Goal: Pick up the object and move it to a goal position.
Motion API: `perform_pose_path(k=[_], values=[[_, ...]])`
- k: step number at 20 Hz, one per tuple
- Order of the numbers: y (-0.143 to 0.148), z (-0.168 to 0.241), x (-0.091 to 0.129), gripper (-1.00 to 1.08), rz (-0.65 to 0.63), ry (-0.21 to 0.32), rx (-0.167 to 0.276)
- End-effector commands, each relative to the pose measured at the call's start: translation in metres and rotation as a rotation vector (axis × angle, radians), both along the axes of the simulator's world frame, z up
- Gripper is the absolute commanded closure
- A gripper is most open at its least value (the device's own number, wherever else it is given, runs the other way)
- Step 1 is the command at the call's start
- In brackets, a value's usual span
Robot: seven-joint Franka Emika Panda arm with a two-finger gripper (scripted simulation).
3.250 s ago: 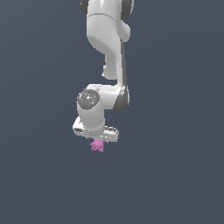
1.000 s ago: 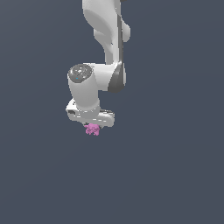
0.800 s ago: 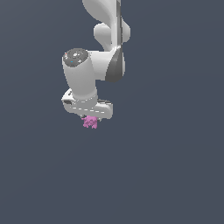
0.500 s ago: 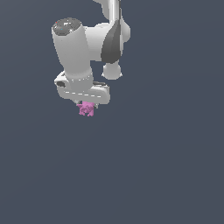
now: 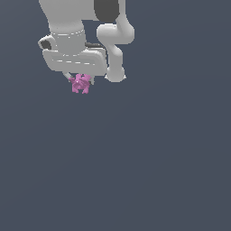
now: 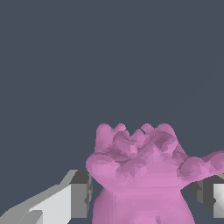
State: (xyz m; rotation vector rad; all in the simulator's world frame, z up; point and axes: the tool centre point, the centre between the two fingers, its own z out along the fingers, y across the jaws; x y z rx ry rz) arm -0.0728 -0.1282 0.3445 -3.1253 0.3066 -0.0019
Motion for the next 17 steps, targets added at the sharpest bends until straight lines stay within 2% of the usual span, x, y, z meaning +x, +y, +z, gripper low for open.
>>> perform_pose_path(k=[1, 9, 17], values=[[-0.004, 0.024, -0.01, 1.08, 0.0, 0.001, 0.0], [-0.014, 0.076, -0.028, 1.08, 0.0, 0.001, -0.001], [-0.017, 0.093, -0.033, 1.08, 0.001, 0.001, -0.001]])
